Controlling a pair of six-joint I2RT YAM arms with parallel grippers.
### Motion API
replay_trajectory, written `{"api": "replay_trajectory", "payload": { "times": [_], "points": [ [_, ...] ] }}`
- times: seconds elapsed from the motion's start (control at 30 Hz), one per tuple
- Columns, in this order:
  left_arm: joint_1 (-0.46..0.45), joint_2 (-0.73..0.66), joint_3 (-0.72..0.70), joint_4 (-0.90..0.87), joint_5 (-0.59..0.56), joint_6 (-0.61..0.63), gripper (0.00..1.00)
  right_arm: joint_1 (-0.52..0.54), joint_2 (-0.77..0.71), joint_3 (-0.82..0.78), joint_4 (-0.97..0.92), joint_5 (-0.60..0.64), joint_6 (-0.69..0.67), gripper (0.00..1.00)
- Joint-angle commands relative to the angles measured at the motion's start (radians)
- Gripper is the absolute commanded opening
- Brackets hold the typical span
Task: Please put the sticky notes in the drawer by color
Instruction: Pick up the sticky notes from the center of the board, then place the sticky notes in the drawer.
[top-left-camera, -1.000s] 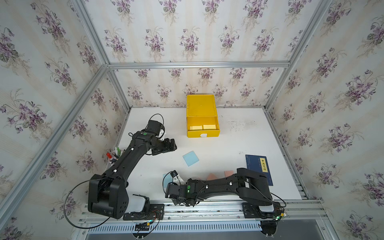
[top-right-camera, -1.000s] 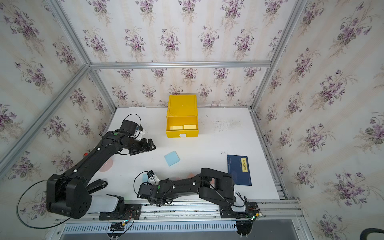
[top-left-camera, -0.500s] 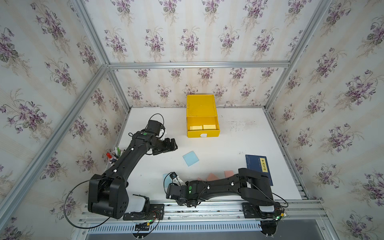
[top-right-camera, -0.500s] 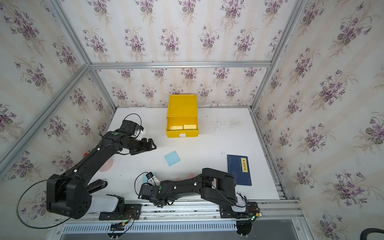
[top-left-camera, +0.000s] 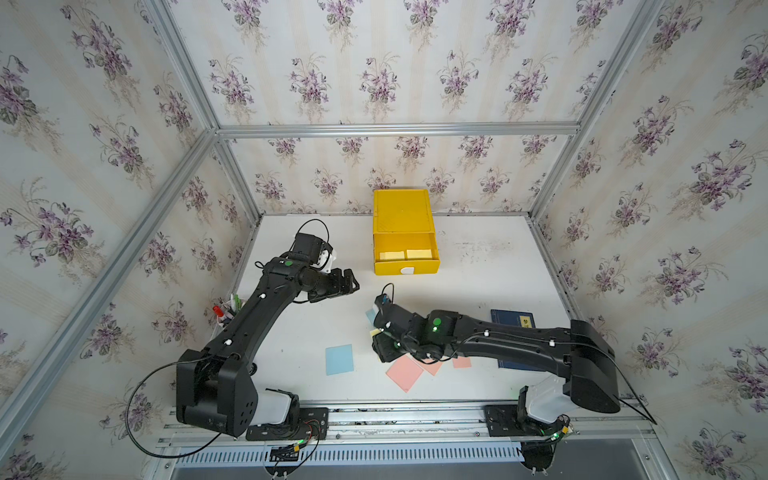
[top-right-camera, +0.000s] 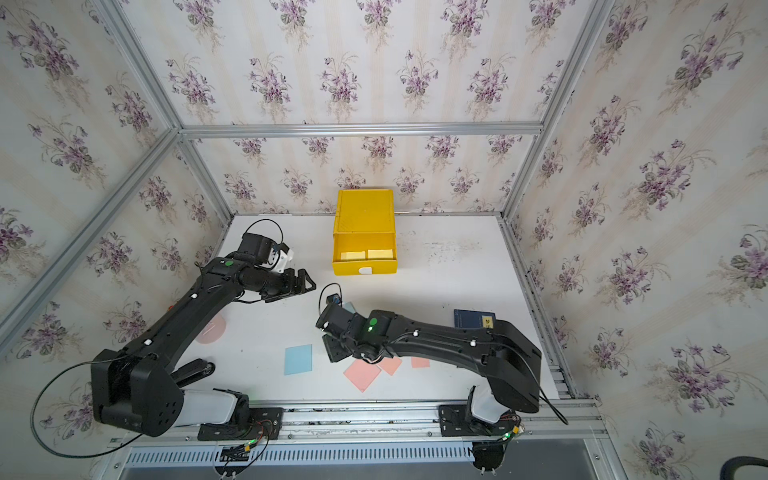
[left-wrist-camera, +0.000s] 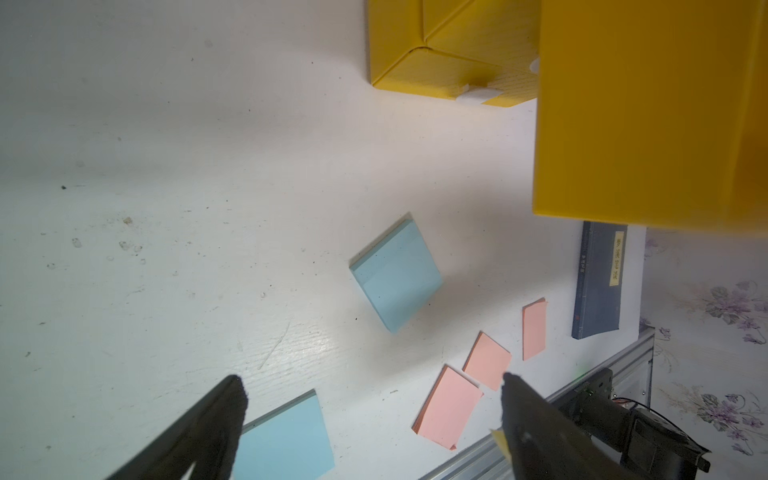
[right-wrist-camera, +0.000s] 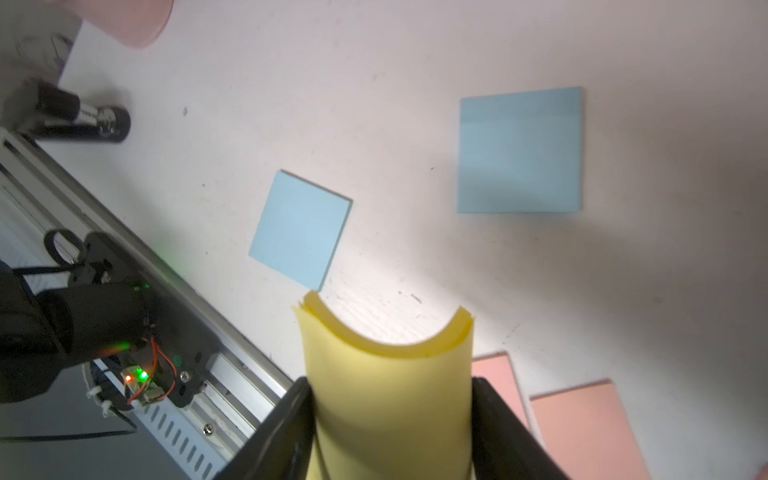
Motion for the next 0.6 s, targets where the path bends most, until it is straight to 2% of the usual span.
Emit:
{"api": "replay_trajectory", "payload": {
  "times": [0.0,0.1,0.23,0.4,0.57],
  "points": [
    [-0.002,-0.001,0.022,0.042,0.038,-0.011,0.94,-0.055,-0.072,0.033,-0.055,0.023,-0.051,0.61],
    [-0.007,-0.001,0.043,0.072,0.075,-0.024,0.94,-0.125,-0.126,0.097,-0.092,0.015,-0.081,0.62],
    [-0.017,0.016,0.082,0.081,0.092,-0.034,0.94,-0.237,-0.118,0.226,-0.143,-0.002,-0.135,0.61],
    [-0.051,0.045,0.118,0.102,0.087,-0.048,0.94,-0.418,0.027,0.435,-0.183,-0.09,-0.208,0.62],
    [-0.061,0.079,0.157,0.09,0.075,-0.048,0.94,-0.508,0.231,0.669,-0.254,-0.122,-0.247,0.62]
  ]
}}
